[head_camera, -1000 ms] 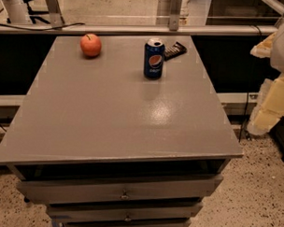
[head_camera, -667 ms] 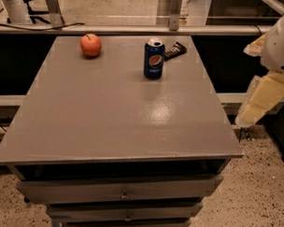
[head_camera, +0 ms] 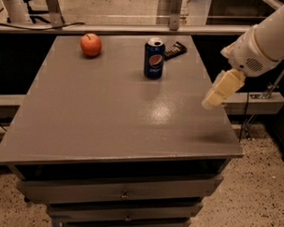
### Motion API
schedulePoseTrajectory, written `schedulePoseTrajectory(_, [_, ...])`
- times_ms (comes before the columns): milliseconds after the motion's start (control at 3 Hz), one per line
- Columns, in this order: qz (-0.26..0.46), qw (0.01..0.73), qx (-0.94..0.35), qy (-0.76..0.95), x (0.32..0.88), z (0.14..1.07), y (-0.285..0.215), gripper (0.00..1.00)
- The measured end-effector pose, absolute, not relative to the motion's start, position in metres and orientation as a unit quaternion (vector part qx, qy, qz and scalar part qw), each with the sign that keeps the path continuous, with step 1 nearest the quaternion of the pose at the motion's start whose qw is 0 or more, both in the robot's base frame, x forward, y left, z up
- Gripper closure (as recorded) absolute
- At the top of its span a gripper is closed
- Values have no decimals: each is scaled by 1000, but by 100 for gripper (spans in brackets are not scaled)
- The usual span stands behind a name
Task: Pick pepsi can
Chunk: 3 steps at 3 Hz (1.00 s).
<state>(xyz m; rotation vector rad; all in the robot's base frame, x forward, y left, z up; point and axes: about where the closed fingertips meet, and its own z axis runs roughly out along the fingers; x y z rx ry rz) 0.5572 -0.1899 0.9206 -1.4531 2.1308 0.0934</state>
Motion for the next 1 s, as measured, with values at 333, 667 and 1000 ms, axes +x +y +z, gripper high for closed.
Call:
schedulePoseTrajectory(333, [88, 326, -502, 796, 603, 898, -168, 0])
schedulePoseTrajectory(667, [145, 366, -471, 789, 637, 883, -136, 0])
schedulePoseTrajectory(1000, [207, 409, -440, 772, 664, 879, -97, 0])
